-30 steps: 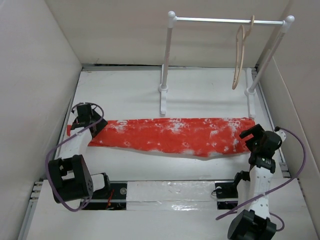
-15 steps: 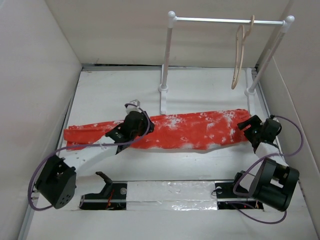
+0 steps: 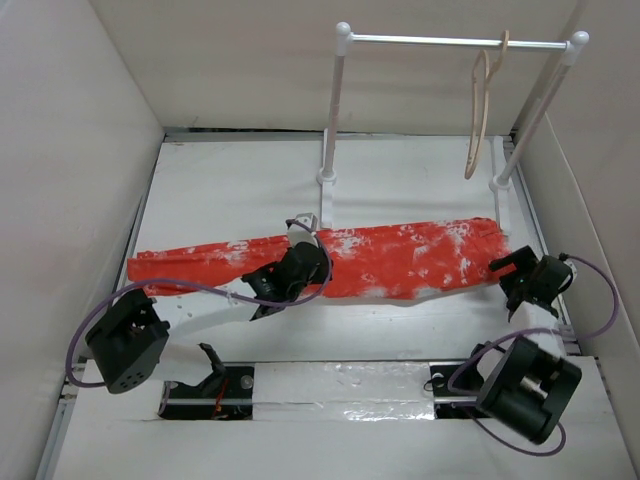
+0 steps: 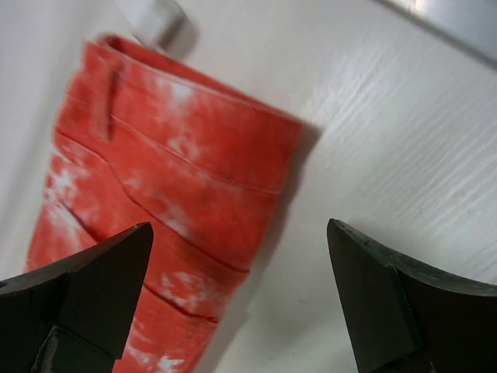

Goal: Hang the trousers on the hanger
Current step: Fold the trousers at the center of the board.

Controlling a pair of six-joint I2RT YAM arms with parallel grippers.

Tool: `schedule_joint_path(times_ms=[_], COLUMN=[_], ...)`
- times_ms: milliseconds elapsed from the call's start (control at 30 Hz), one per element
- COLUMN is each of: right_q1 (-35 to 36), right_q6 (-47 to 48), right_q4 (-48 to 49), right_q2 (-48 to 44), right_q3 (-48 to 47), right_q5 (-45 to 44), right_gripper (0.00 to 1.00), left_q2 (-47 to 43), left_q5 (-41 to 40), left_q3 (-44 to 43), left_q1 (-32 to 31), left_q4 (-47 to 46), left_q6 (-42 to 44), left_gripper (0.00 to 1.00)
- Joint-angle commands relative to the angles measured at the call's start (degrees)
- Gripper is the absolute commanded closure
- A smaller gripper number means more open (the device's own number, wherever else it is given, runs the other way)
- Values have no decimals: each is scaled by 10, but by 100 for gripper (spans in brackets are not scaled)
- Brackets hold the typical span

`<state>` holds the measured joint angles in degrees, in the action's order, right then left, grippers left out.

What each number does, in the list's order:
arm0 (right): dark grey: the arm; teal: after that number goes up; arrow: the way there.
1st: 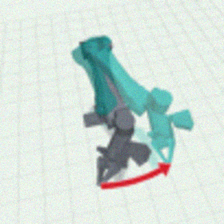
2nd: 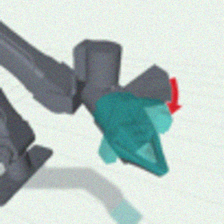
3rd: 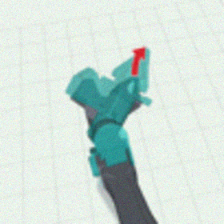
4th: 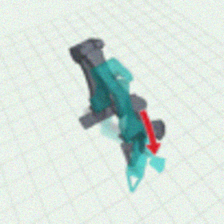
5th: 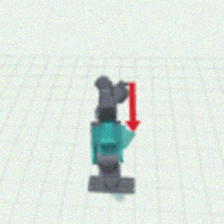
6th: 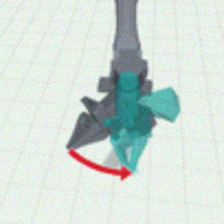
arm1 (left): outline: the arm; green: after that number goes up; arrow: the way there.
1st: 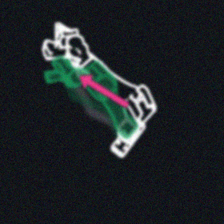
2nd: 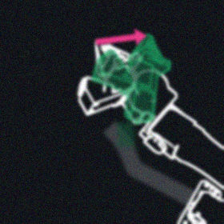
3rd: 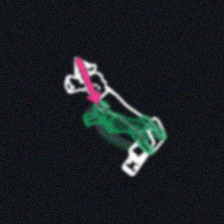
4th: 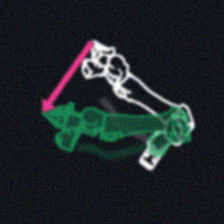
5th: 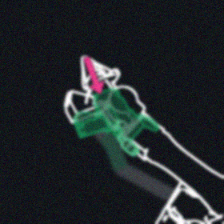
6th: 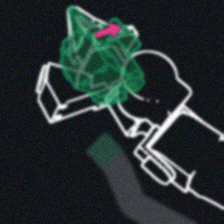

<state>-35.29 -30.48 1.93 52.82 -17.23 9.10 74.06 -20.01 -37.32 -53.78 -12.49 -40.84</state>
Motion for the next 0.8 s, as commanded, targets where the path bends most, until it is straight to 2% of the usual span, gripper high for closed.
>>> schedule_joint_path(times_ms=[0, 133, 167, 233, 267, 367, 400, 467, 533, 567, 633, 667, 767], right_q1=[-8, -19, -19, -19, -19, -19, -19, 13, 52, 110, 178, 255, 368], right_q6=[-13, -25, -31, -37, -40, -42, -35, -6, 17, 37, 48, 47, 31], right_q4=[24, 61, 74, 102, 112, 175, 204, 210, 160, 136, 62, 36, -43], right_q2=[68, 144, 151, 163, 170, 160, 151, 125, 60, 32, -60, -90, -176], right_q3=[-31, -51, -52, -52, -49, -25, -18, -13, -20, -26, -37, -41, -60], right_q5=[38, 73, 76, 80, 84, 109, 122, 152, 155, 151, 108, 94, 18], right_gripper=[1, 10, 20, 30, 61, 96, 100, 100, 100, 100, 100, 100, 100], left_q2=[-21, -42, -46, -56, -58, -63, -64, -69, -78, -82, -96, -102, -125], left_q5=[-16, -17, -19, -23, -28, -32, -32, -40, -52, -67, -79, -92, -110], left_q3=[5, 33, 40, 59, 64, 82, 90, 100, 108, 110, 111, 111, 113], left_q1=[-13, -19, -19, -19, -19, -19, -19, -19, -19, -19, -19, -19, -19], left_q4=[-47, -57, -60, -61, -59, -55, -54, -53, -46, -38, -24, -7, 26], left_q6=[10, 9, 9, 7, 6, 1, -2, -10, -16, -20, -21, -21, -22], left_gripper=[95, 96, 96, 97, 97, 97, 97, 97, 97, 97, 97, 97, 97])
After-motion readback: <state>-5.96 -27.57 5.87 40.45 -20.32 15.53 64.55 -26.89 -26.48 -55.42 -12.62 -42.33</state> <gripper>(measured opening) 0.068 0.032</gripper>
